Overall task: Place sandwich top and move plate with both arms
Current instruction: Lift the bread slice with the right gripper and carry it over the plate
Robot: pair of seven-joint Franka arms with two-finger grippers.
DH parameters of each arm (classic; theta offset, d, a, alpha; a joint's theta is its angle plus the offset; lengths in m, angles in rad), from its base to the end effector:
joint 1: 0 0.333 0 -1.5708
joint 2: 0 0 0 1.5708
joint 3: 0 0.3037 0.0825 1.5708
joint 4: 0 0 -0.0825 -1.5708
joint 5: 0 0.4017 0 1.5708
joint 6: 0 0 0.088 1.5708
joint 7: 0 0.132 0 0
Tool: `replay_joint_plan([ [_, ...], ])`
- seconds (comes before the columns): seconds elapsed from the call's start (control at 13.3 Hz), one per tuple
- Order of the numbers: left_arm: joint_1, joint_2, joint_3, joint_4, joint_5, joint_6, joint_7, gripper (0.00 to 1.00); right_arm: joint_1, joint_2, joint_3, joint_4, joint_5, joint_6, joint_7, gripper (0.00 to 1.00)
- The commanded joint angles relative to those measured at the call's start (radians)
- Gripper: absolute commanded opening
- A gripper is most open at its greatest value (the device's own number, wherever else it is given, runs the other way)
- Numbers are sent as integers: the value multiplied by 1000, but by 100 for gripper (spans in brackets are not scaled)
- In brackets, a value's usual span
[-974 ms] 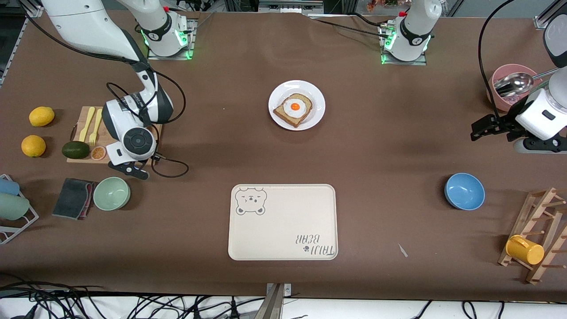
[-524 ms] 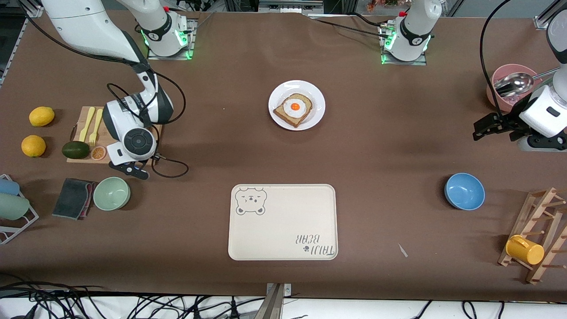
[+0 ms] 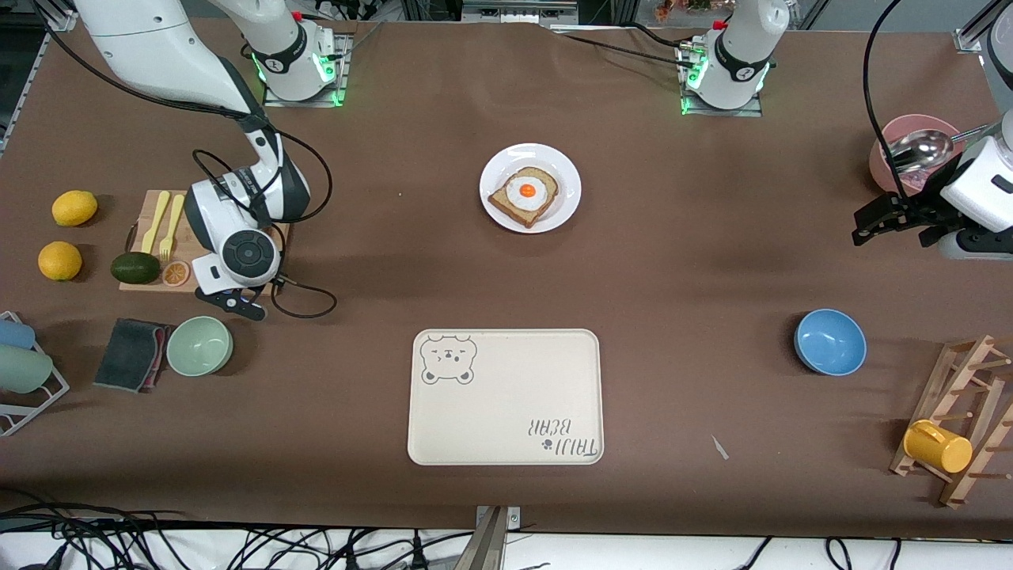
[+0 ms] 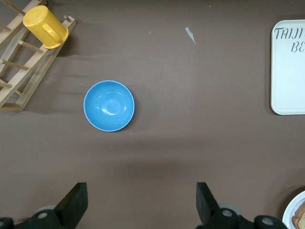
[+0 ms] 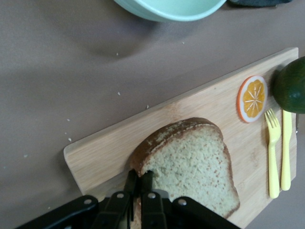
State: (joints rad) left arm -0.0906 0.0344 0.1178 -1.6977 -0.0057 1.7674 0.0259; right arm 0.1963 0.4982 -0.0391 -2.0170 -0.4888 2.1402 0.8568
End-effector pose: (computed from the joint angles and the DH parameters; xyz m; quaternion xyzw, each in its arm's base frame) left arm 0.5950 0.0147 0.5219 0.9998 0.0011 0.0178 0.0003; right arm 0.5577 0.0570 0.1334 0.9508 -0.1694 -0.0690 0.2502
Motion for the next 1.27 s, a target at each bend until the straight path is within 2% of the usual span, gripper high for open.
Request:
replay_joint_plan([
  [0.0,0,-19,0,3,-7,-13,20,100,3,-10,2,-16,-16,-6,27,0],
  [0.15,0,-21,0,3,-7,-19,22,100,6,-15,8,7,-8,-41,24,0],
  [0.37,0,-27,0,3,-7,-20,22,100,6,-17,63,66,19,-129,28,0],
  [0.52,0,-34,3,3,-7,-34,22,100,8,-15,108,127,85,-218,36,0],
  [0.9,0,-36,3,3,-7,-45,22,100,58,-15,171,239,243,-396,40,0],
  [1.05,0,-48,5,1,-5,-56,22,100,107,-15,174,288,329,-468,100,0],
  [1.2,0,-50,3,-2,-5,-57,22,100,193,-15,180,322,366,-479,224,0],
])
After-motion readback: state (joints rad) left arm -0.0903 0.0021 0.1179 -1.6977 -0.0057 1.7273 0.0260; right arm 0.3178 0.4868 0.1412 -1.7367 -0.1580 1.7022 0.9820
